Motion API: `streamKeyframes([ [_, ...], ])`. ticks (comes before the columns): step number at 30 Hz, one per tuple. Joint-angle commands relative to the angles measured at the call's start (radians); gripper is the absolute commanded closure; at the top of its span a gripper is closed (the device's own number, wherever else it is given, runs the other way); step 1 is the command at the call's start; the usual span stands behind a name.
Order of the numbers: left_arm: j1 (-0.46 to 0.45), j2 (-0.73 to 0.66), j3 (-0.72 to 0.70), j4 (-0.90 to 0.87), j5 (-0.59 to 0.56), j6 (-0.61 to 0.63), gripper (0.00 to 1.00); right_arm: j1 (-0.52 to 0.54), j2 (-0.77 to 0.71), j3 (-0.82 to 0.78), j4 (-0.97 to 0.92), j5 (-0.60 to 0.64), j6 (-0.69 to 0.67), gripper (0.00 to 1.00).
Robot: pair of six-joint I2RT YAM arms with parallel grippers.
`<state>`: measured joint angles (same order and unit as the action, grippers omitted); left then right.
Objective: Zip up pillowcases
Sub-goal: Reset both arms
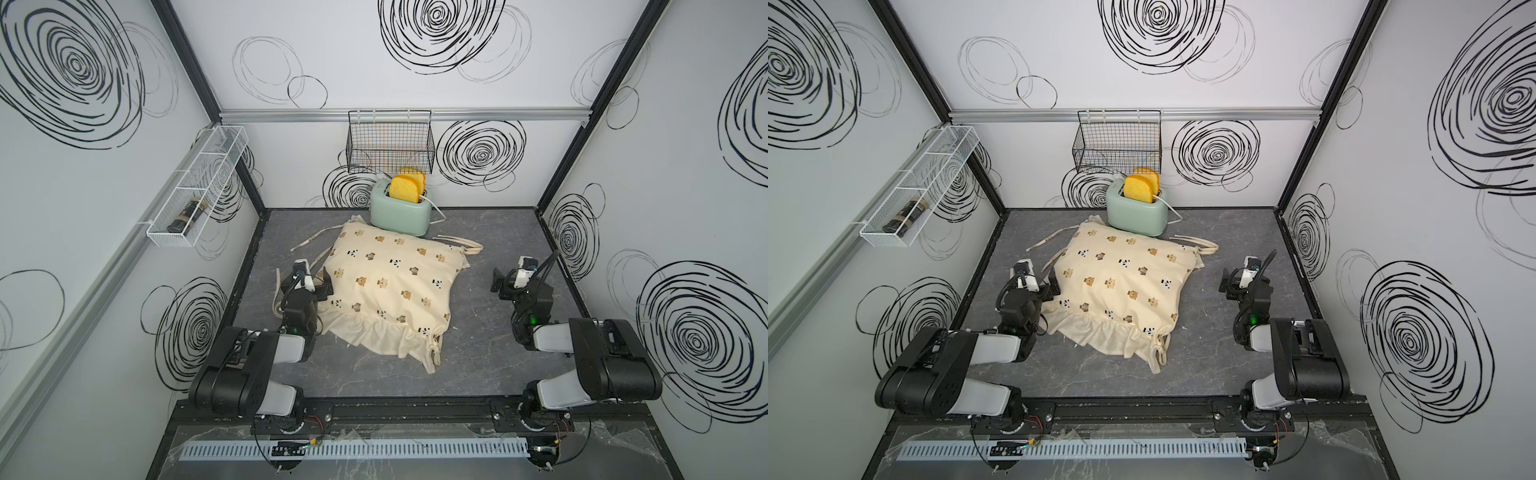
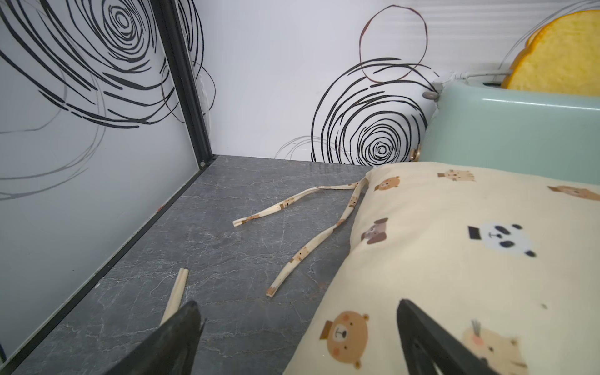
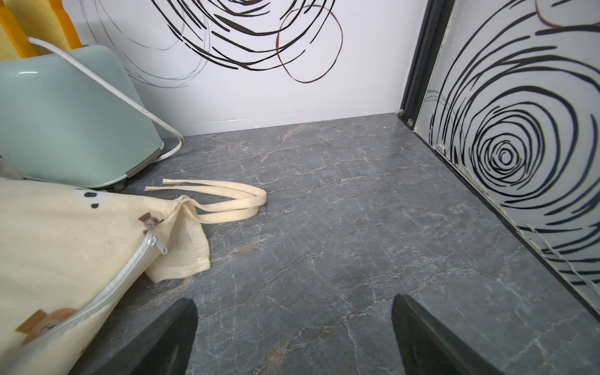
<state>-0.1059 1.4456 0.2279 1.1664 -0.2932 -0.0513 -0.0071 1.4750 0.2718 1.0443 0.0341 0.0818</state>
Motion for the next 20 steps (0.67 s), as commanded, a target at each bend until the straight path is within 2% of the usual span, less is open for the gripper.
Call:
streamKeyframes([
  [1,0.003,0.009,-0.002,0.109,-0.014,0.028,0.04,0.004,0.004,-0.006,0.044,0.007,-0.016,0.02],
  [20,0.003,0.006,-0.008,0.116,-0.012,0.028,0.04,0.007,0.004,-0.005,0.043,0.01,-0.017,0.02],
])
